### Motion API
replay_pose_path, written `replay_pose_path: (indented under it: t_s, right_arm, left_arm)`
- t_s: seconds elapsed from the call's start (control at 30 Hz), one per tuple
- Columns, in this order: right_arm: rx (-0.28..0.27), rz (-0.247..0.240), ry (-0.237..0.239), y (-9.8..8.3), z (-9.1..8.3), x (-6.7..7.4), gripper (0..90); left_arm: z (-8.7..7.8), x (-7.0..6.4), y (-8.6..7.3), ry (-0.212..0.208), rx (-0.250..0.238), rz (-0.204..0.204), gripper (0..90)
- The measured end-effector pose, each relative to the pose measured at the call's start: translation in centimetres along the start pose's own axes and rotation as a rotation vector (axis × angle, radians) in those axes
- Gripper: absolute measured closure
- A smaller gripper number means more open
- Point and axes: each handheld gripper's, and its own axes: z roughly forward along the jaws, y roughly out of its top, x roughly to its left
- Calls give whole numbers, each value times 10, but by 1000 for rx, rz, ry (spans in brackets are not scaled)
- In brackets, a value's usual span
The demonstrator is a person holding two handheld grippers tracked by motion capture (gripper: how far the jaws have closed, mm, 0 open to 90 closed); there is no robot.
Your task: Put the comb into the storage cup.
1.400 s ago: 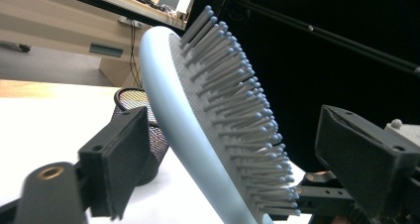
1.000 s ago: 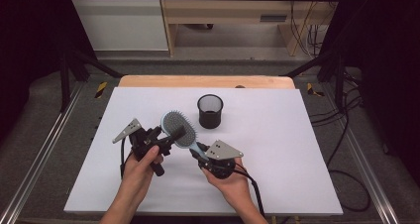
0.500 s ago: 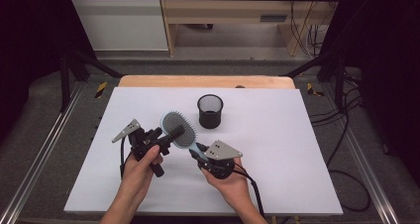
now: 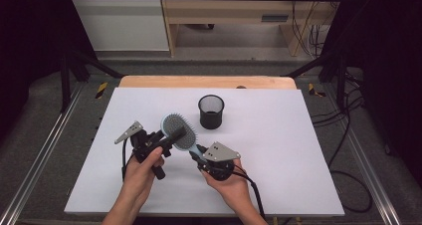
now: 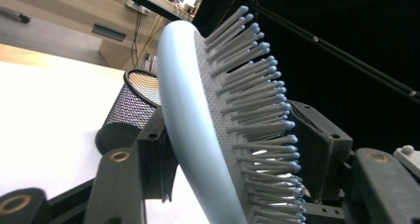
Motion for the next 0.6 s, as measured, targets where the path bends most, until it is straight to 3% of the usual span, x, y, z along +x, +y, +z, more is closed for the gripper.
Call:
replay_pose_path:
  t_s: [0.33, 0.6]
  right_arm:
    - [7, 6, 4, -1, 1, 0, 695]
    - [11, 7, 6, -1, 1, 0, 696]
  left_arm:
    - [-1, -1, -1, -26, -15, 4, 460]
    - [-1, 1, -2, -45, -28, -18, 490]
